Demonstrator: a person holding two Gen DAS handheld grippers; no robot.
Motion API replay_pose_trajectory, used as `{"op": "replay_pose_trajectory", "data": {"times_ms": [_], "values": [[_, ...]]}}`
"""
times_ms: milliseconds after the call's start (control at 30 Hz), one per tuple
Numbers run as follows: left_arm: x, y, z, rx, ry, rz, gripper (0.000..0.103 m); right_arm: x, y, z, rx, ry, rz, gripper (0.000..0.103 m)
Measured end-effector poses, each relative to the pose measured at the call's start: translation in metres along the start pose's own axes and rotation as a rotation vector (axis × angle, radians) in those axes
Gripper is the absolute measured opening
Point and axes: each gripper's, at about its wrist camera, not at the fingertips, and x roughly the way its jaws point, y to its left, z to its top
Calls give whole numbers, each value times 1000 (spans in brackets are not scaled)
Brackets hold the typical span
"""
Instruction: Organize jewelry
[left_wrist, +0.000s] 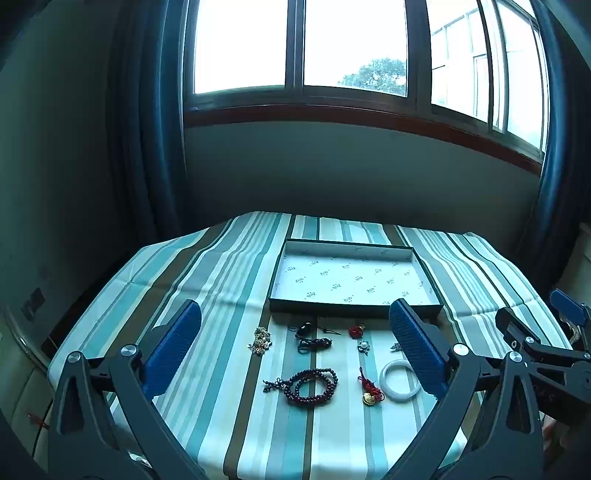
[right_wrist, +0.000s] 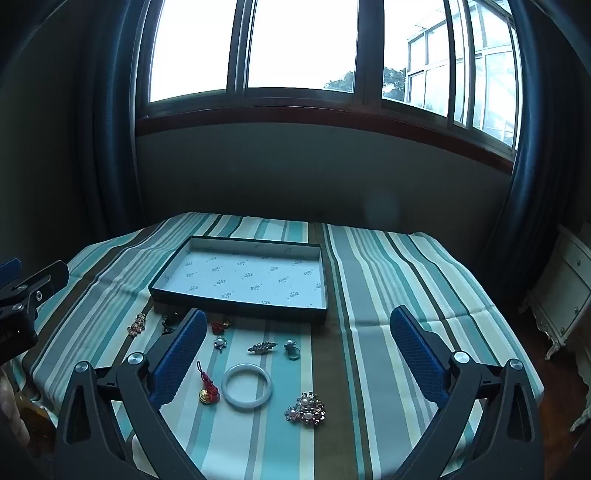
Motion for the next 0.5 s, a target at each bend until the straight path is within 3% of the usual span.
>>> {"op": "replay_pose_trajectory", "data": {"times_ms": [500], "values": [[-3, 0, 0, 1, 5, 1, 101, 1, 0, -2, 0, -2, -1, 99]]}}
